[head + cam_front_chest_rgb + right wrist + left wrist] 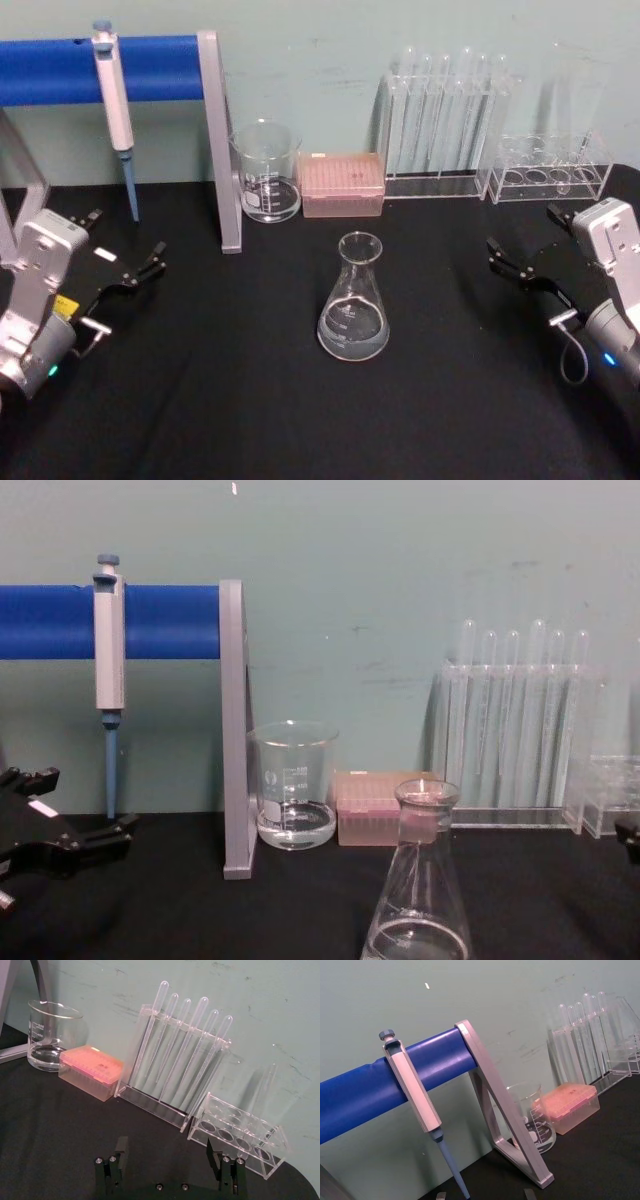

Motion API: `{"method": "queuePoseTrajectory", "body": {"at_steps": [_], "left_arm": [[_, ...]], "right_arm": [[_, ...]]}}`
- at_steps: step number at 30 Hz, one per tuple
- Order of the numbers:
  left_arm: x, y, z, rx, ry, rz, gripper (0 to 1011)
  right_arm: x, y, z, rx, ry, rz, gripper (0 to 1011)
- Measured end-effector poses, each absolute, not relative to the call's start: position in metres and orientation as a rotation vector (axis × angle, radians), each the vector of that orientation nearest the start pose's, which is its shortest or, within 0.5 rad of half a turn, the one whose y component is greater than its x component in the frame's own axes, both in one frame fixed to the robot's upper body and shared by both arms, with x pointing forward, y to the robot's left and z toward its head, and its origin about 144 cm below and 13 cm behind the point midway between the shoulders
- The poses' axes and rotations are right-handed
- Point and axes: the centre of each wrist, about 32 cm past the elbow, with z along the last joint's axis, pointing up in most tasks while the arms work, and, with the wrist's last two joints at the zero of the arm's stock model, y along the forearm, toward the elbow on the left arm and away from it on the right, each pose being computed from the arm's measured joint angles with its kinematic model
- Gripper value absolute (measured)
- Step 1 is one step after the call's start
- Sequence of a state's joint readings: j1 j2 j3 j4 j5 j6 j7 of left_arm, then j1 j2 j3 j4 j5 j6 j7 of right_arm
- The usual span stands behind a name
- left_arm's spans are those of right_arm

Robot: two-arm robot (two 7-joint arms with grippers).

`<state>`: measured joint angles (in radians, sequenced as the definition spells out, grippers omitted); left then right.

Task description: Grasp the erlenmeyer flask with one hand, shake it three times, then place it back.

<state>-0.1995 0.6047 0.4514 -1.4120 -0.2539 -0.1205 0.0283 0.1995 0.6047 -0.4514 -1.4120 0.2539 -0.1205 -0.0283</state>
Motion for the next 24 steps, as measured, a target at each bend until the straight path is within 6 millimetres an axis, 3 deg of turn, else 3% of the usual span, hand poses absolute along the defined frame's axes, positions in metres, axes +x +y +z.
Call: {"method": "queuePoseTrajectory", "body": {"at_steps": [24], "left_arm": [[0.4886, 0.3097, 1.1398, 0.304, -0.285, 1.248, 1001]], "right_arm": [[0.4864, -0.3145, 1.1458, -0.271, -0.317, -1.212, 1000]]}}
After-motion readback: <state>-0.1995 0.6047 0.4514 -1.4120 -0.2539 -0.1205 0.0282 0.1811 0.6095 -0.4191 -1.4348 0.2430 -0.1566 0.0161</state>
